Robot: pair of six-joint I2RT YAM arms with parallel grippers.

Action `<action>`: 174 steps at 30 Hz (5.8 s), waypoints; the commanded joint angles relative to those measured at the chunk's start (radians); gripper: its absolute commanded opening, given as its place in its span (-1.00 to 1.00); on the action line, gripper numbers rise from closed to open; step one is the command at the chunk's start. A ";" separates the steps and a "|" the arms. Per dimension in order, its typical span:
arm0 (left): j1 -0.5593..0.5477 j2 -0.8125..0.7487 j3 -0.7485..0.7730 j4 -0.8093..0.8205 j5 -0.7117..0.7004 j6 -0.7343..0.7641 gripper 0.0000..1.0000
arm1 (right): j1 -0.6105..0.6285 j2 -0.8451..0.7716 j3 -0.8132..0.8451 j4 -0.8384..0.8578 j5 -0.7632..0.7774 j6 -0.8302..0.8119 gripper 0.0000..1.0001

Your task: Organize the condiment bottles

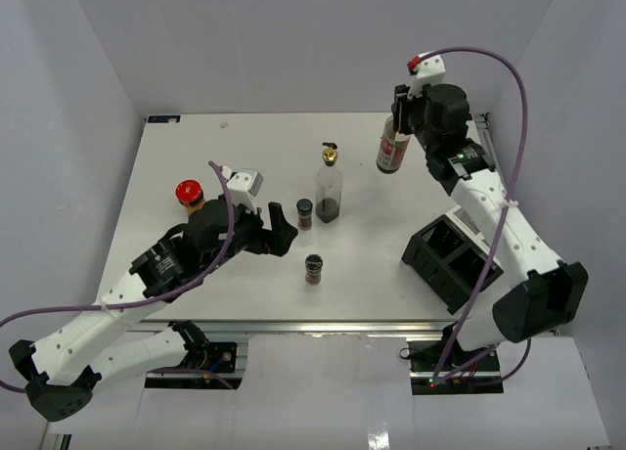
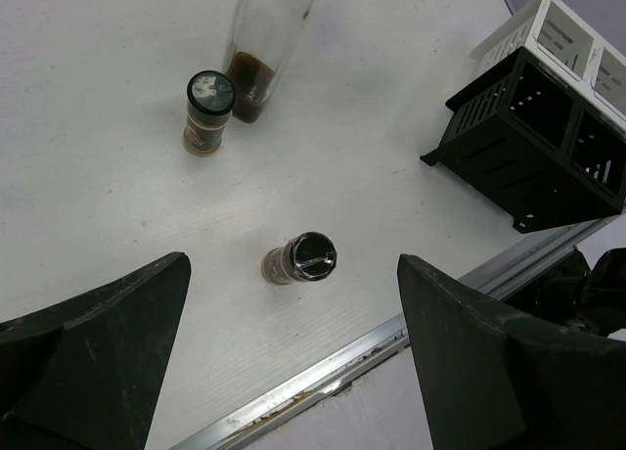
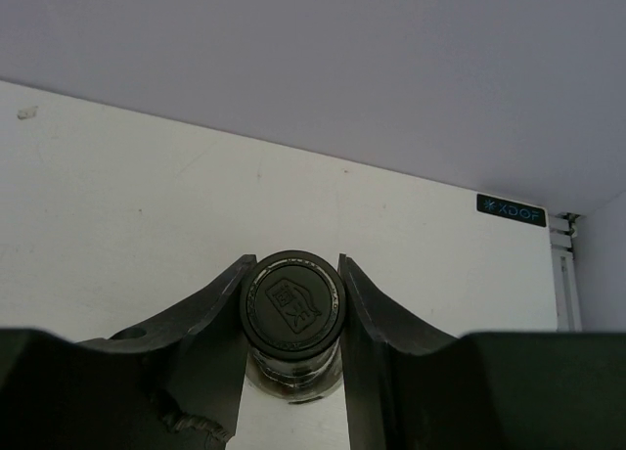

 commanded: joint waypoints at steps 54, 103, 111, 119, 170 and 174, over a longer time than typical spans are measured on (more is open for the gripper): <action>0.006 0.069 0.066 -0.003 0.102 -0.007 0.96 | -0.412 -0.637 -0.280 -0.259 0.412 0.027 -0.85; 0.004 0.123 0.134 -0.016 0.173 -0.037 0.96 | -0.427 -0.673 -0.234 -0.381 0.396 0.028 -0.85; 0.004 0.137 0.144 -0.012 0.188 -0.050 0.96 | -0.427 -0.667 -0.197 -0.398 0.385 0.025 -0.85; 0.004 0.135 0.149 -0.012 0.190 -0.053 0.96 | -0.427 -0.688 -0.243 -0.375 0.374 0.024 -0.85; 0.004 0.140 0.154 -0.025 0.105 -0.029 0.96 | -0.427 -0.772 -0.487 -0.275 0.437 0.114 0.57; 0.006 0.140 0.189 -0.016 0.040 -0.014 0.96 | -0.427 -0.642 -0.255 -0.406 0.183 0.084 0.64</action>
